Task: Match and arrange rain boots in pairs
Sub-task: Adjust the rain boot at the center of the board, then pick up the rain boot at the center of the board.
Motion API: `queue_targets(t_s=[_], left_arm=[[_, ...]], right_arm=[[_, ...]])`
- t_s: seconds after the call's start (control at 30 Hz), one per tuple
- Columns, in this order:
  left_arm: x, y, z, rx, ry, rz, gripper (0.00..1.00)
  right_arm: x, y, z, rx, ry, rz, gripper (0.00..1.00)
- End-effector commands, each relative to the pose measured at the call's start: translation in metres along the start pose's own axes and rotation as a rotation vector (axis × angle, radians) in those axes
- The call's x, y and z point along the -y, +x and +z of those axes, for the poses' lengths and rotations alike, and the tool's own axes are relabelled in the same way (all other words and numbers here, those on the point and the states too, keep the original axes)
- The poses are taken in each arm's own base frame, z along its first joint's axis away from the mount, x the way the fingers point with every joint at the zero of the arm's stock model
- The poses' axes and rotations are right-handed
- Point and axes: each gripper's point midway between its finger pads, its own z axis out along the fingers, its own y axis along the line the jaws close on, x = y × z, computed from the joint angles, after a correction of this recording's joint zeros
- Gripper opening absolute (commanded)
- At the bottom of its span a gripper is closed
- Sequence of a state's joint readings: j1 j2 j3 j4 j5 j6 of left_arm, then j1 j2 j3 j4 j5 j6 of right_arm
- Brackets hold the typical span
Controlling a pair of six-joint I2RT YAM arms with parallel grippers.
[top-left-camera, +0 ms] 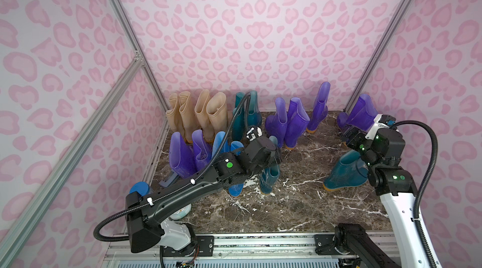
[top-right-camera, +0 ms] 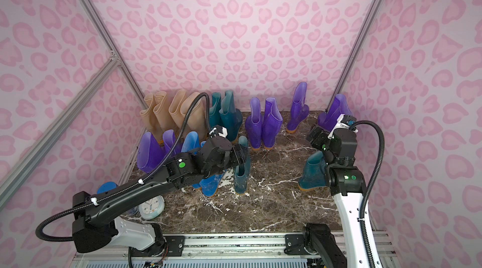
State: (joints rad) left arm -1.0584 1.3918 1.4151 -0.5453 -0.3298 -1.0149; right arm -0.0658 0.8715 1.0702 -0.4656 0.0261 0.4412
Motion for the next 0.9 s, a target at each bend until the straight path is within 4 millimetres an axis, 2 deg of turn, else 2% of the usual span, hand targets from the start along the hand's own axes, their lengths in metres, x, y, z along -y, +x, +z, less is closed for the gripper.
queue_targets(t_s=[0.0,0.17,0.23,0.4,0.53,0.6,0.67,0.7,0.73,0.8,0.83,0.87], left_arm=[[0.013,-0.016,-0.013,0.055,0.060,0.121,0.84],[0.013,-0.041,-0.034,0.126,0.053,0.276,0.87],[0.011,-0.059,-0.043,0.150,0.046,0.309,0.87],[-0.015,-0.102,-0.054,0.218,-0.013,0.357,0.87],[-0.039,-0.125,-0.057,0.257,-0.077,0.388,0.87],[-0.048,-0.134,-0.057,0.279,-0.097,0.412,0.87],[-0.058,-0.137,-0.055,0.299,-0.119,0.434,0.87],[-0.065,-0.139,-0.053,0.307,-0.134,0.437,0.87],[-0.070,-0.143,-0.052,0.317,-0.140,0.429,0.87],[-0.089,-0.148,-0.048,0.310,-0.161,0.380,0.86],[-0.097,-0.149,-0.045,0.303,-0.163,0.349,0.86],[-0.105,-0.150,-0.043,0.299,-0.158,0.316,0.86]], right_arm=[[0.021,-0.006,-0.010,0.024,0.110,-0.004,0.93],[0.055,-0.003,-0.021,0.042,0.244,0.036,0.98],[0.063,0.003,-0.021,0.027,0.270,0.043,0.98],[0.064,0.029,-0.003,-0.067,0.225,0.135,0.98],[0.069,0.049,0.012,-0.135,0.220,0.208,0.99],[0.067,0.052,0.016,-0.140,0.191,0.221,0.98],[0.066,0.054,0.018,-0.137,0.177,0.230,0.85],[0.063,0.054,0.019,-0.135,0.159,0.228,0.75],[0.061,0.054,0.019,-0.134,0.144,0.221,0.59],[0.053,0.052,0.021,-0.134,0.100,0.192,0.17],[0.050,0.052,0.021,-0.137,0.080,0.178,0.00],[0.045,0.051,0.022,-0.140,0.058,0.166,0.00]])
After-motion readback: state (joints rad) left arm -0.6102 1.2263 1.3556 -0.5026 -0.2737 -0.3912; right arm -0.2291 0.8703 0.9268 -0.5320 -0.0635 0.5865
